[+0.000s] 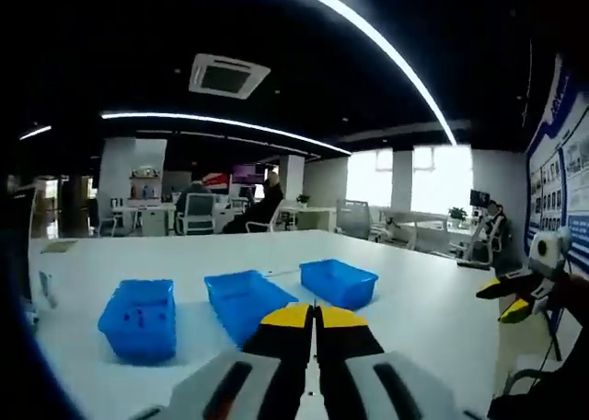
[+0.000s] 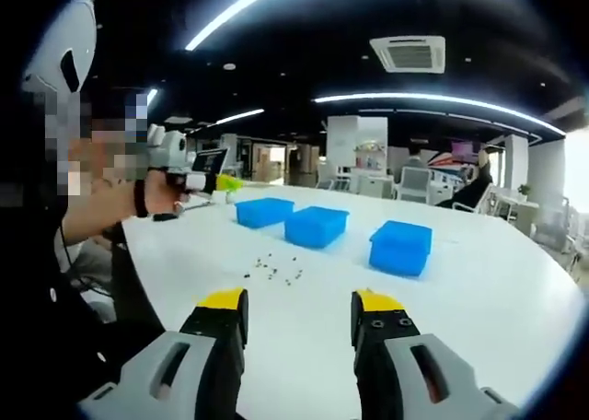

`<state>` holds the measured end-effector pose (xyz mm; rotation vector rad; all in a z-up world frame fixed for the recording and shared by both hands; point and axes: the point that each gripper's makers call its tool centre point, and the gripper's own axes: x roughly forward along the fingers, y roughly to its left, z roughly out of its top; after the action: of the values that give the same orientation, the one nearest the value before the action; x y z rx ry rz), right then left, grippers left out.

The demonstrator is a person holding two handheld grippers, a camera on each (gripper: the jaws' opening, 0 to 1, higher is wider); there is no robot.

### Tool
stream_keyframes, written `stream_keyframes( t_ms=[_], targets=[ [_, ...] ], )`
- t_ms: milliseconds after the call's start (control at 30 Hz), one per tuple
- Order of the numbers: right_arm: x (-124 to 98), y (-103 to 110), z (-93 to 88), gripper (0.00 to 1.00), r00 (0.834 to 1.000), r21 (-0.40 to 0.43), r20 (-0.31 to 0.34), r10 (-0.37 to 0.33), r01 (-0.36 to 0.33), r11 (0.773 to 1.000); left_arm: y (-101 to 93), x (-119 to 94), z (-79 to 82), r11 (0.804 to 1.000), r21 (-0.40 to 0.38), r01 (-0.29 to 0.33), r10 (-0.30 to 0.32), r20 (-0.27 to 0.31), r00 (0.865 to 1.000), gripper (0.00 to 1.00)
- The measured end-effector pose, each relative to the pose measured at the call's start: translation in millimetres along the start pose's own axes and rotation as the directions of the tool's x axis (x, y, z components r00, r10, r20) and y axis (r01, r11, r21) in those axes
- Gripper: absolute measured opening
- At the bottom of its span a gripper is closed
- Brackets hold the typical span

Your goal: Pick up the resistors one by one and place each resistor into its matching bin, sorting the parts by color and model until every resistor is separated into the correct bin for its type

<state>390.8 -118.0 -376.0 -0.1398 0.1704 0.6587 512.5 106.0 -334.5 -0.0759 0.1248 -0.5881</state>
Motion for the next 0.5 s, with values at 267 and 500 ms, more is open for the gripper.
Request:
stream_keyframes(
  t_ms=[267,500],
  targets=[
    [-4,-1,0.5,0.46,1.0,-0.004,0.005,-0.018,0.018,1.0,11.3,49,11.6,0.999,0.033,-0.013,0.013,-0.013,1.0,0.05],
    [-10,-6,-1.6,0.46,0.999,0.011,0.012,-0.033,0.033,0.999,60.8,117,35.4,0.993,0.046,-0.109,0.11,-0.021,0.994,0.05]
  ],
)
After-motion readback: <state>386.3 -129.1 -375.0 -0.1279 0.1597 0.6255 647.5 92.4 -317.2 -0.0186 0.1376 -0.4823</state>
